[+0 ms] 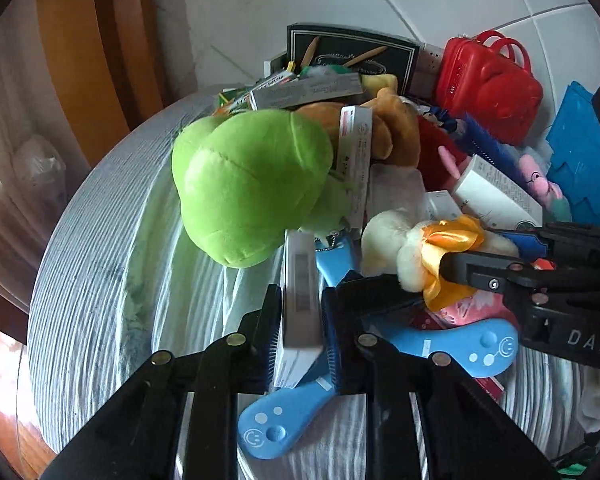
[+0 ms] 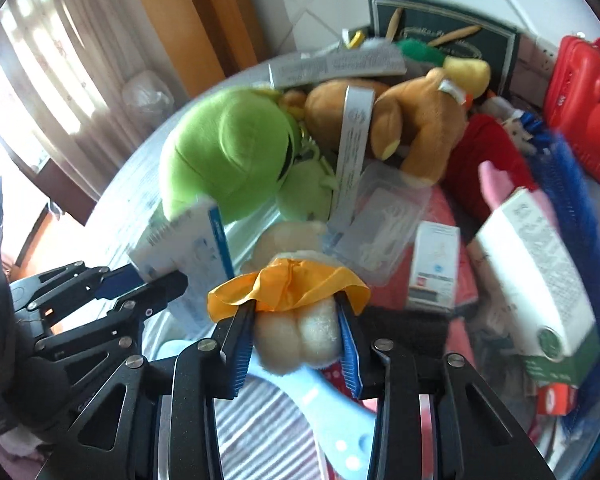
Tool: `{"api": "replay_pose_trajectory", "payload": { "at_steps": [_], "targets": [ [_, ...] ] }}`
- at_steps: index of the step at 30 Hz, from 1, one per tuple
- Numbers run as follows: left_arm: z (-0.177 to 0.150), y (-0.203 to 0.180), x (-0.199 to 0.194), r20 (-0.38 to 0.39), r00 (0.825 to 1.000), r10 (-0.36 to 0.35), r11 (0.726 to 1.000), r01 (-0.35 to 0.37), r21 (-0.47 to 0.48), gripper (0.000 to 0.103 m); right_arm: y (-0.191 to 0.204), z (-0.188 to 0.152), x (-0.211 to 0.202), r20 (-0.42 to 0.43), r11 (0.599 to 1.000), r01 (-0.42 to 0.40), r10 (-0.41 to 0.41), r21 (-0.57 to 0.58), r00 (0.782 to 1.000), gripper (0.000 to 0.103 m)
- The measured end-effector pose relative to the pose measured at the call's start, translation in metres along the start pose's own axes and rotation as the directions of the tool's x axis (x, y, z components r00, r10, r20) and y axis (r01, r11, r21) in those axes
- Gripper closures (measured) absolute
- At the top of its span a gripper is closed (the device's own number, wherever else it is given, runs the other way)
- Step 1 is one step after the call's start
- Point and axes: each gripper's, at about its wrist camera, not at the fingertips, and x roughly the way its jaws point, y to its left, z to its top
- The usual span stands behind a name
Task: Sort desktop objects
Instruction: 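Grasp a white medicine box with left gripper while right gripper grasps cream plush toy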
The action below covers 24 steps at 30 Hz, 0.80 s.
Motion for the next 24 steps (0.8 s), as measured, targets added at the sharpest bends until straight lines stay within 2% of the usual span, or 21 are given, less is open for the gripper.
{"api": "replay_pose_trajectory", "payload": {
  "at_steps": [3, 8, 11, 16, 20, 24],
  "targets": [
    [-0.001, -0.007, -0.009, 0.015, 1.000, -0.002, 1.000, 0.002, -0.001, 0.087, -0.008, -0.011, -0.033, 0.056, 1.000, 0.016, -0.017, 0.021, 0.998, 0.066],
    [-0.009, -0.020, -0.036, 0.069, 0.997, -0.030, 1.000, 0.030, -0.002, 0.087, -0.018, -0.023, -0.074, 0.124, 0.997, 0.048, -0.055, 0.055, 0.991, 0.066],
    [-0.005, -0.036, -0.052, 0.111, 0.994, -0.024, 1.000, 0.022, 0.022, 0.087, -0.024, -0.033, -0.101, 0.164, 0.994, 0.080, -0.091, 0.074, 0.982, 0.066],
    [-0.002, -0.058, -0.081, 0.163, 0.986, -0.030, 0.999, 0.022, 0.049, 0.087, -0.037, -0.044, -0.134, 0.215, 0.992, 0.082, -0.101, 0.099, 0.971, 0.066],
    [0.005, -0.081, -0.106, 0.213, 0.976, -0.051, 0.996, 0.034, 0.079, 0.087, -0.045, -0.049, -0.162, 0.271, 0.990, 0.088, -0.115, 0.110, 0.956, 0.066],
    [0.018, -0.115, -0.133, 0.276, 0.958, -0.085, 0.990, 0.049, 0.133, 0.087, -0.058, -0.057, -0.209, 0.347, 0.984, 0.111, -0.152, 0.136, 0.925, 0.066]
  ]
}}
